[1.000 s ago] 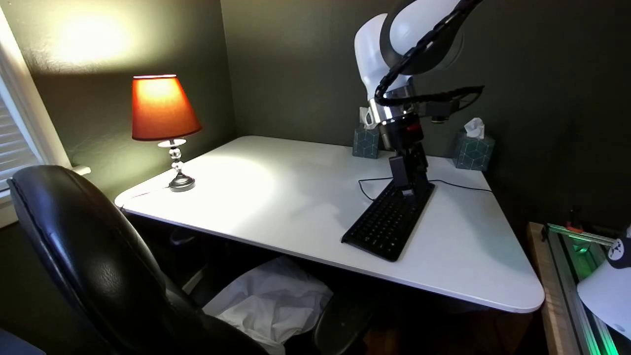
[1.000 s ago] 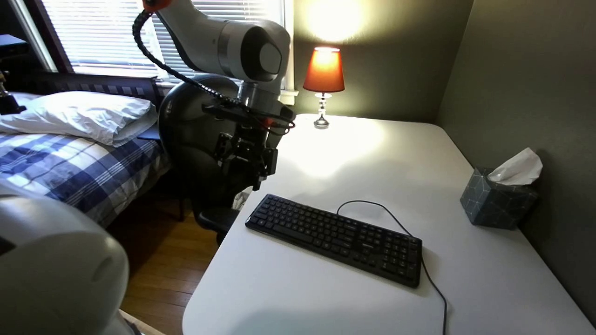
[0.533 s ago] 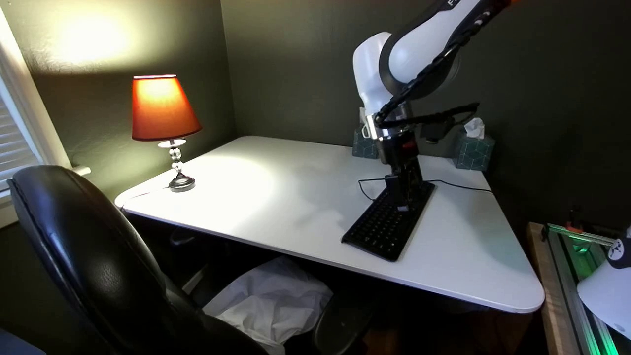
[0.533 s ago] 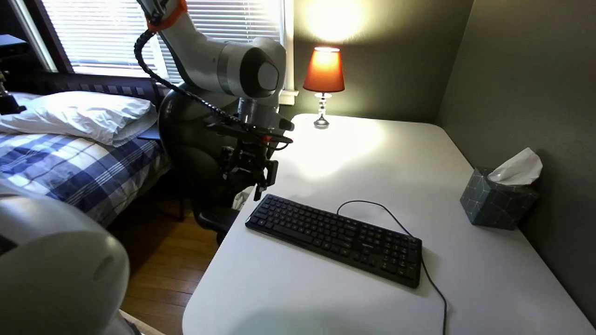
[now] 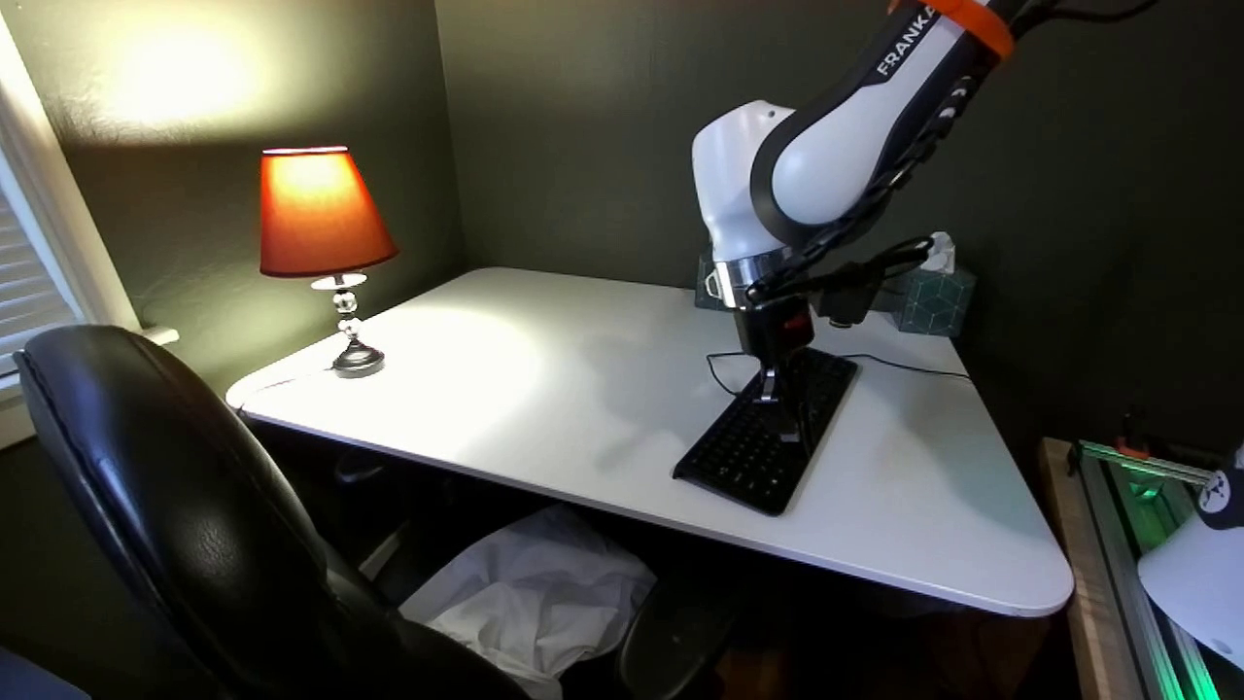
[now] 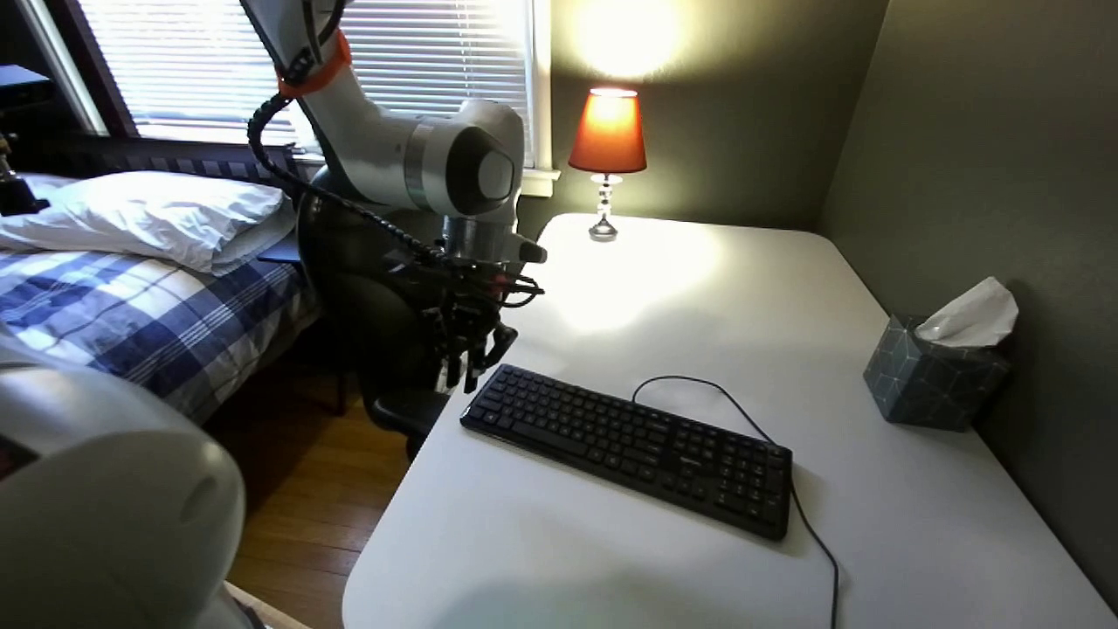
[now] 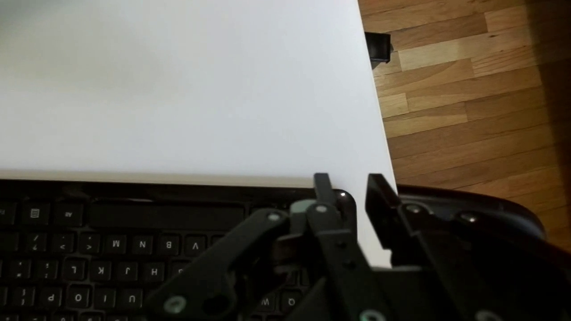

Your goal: Press the far left control key on the keyboard

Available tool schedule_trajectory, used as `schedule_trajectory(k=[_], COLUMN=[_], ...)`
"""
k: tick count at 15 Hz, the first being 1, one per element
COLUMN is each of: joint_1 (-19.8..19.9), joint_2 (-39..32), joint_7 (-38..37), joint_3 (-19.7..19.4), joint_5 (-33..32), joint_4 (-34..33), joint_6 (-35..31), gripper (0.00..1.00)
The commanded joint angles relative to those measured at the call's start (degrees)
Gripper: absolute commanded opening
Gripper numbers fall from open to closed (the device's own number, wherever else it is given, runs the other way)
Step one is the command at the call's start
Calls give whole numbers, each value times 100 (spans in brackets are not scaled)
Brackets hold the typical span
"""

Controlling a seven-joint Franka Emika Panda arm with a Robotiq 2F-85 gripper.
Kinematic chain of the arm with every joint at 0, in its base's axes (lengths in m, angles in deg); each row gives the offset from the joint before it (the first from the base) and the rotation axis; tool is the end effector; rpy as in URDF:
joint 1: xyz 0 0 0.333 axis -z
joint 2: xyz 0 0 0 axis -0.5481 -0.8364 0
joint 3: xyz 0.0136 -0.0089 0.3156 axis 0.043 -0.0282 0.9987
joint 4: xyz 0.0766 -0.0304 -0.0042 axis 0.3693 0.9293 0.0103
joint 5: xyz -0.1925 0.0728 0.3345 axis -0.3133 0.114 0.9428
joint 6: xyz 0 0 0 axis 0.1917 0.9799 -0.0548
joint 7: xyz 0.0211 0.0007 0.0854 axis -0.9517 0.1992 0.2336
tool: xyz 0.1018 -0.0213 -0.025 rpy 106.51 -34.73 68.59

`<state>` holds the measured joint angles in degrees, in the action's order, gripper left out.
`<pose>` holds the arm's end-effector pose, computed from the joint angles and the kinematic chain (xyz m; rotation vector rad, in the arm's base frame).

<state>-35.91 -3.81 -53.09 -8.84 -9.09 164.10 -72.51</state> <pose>0.4370 0.0429 0.2233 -3.0907 -0.0435 0.5123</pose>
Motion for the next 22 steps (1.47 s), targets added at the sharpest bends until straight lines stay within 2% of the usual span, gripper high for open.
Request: schedule_trajectory(k=[1, 8, 22], joint_1=[-66, -108, -132], joint_2=[-140, -362, -672], joint_7=[-216, -345, -264], joint_3=[4, -11, -2], joint_5=[-187, -388, -453], joint_4=[114, 115, -32], joint_6=[-377, -608, -584], gripper=[0, 0, 0])
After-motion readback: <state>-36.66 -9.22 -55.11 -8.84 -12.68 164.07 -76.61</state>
